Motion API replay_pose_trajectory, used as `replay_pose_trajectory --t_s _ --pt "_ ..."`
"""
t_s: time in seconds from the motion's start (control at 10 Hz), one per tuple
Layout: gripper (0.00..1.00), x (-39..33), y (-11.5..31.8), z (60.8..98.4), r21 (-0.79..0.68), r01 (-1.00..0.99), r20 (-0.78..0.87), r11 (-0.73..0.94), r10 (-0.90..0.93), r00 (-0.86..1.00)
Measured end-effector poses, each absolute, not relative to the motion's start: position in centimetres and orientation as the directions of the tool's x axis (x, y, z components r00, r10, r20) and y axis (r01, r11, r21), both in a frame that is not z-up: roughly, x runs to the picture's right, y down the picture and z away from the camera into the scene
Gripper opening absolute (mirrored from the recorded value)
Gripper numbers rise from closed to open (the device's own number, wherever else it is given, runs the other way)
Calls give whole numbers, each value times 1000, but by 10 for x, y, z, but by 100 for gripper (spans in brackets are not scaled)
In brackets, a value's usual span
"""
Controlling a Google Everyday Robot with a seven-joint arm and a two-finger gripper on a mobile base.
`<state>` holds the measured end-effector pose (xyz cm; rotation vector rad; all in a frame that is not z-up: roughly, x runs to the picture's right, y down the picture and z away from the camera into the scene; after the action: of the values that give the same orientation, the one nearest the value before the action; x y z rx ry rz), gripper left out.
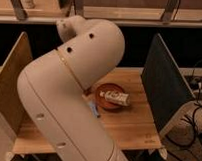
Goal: Place the eraser in the ceramic cup
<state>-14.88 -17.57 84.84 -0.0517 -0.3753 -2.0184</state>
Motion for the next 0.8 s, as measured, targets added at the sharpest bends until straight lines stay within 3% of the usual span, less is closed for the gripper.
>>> replay_pose_trajectory --t_s 0.2,0.4,0.8 --pt "0 -166 -214 848 233 837 128 -494 -838 -530" --pt "0 -186 -222 849 253 807 94 -534 -817 -570" --pt "0 -239 -178 845 373 783 89 -498 -821 -564"
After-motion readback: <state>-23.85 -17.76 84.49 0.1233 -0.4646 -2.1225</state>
